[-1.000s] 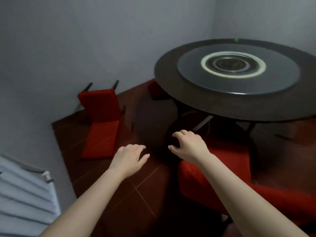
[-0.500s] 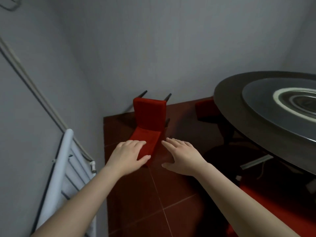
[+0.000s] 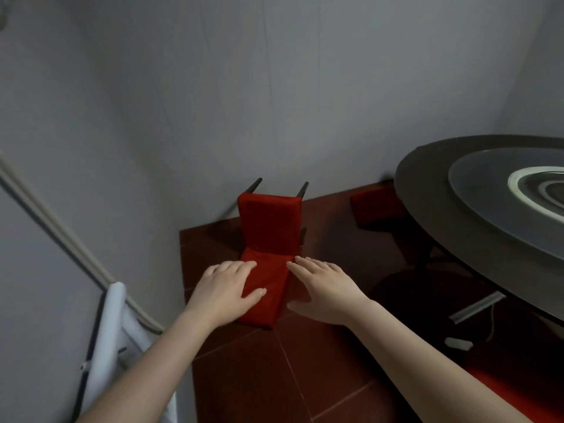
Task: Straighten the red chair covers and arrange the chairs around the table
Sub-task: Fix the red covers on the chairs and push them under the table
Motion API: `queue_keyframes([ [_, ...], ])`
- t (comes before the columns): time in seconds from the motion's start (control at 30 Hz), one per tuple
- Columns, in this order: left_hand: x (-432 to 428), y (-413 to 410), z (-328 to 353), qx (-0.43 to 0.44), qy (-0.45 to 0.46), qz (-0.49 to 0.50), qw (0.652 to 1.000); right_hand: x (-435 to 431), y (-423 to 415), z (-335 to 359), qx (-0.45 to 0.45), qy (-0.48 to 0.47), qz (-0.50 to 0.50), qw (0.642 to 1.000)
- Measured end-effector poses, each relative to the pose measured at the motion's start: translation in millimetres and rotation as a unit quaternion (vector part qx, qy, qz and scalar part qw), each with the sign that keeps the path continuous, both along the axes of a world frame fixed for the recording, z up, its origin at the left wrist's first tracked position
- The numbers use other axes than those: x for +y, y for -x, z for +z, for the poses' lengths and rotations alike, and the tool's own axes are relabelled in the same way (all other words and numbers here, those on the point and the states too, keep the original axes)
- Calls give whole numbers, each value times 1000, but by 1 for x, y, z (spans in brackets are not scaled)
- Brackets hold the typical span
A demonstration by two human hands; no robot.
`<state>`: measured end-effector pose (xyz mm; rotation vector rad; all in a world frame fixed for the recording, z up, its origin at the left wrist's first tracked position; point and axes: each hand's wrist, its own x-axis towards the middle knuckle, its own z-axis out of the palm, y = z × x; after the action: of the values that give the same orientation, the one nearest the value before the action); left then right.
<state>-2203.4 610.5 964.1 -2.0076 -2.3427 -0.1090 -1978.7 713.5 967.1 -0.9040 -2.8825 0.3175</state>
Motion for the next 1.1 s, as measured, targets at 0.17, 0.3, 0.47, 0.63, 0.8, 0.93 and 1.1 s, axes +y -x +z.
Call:
queue_keyframes([
  [0.17, 56, 18, -13, -9, 8, 5, 1000, 58, 13, -6, -12, 12, -2, 1000],
  [0.3, 112, 34, -17, -15, 6, 10, 1000, 126, 28, -3, -20, 8, 9, 1000],
  [0.47, 198, 52, -14, -17, 1, 36, 999, 221, 39, 8, -18, -4, 23, 1000],
  [0.63, 273, 53, -17, -44, -13, 69, 997, 309, 36, 13, -36, 0, 38, 999],
  [0.8, 321, 52, -37, -74, 15, 91, 993, 367, 38, -8, -53, 39, 42, 997],
  [0.93, 349, 67, -58, -94, 48, 119, 987, 406, 49, -29, -66, 71, 44, 994],
  [1.1, 388, 106, -85, -102, 82, 140, 981, 457, 69, -50, -71, 91, 39, 993],
])
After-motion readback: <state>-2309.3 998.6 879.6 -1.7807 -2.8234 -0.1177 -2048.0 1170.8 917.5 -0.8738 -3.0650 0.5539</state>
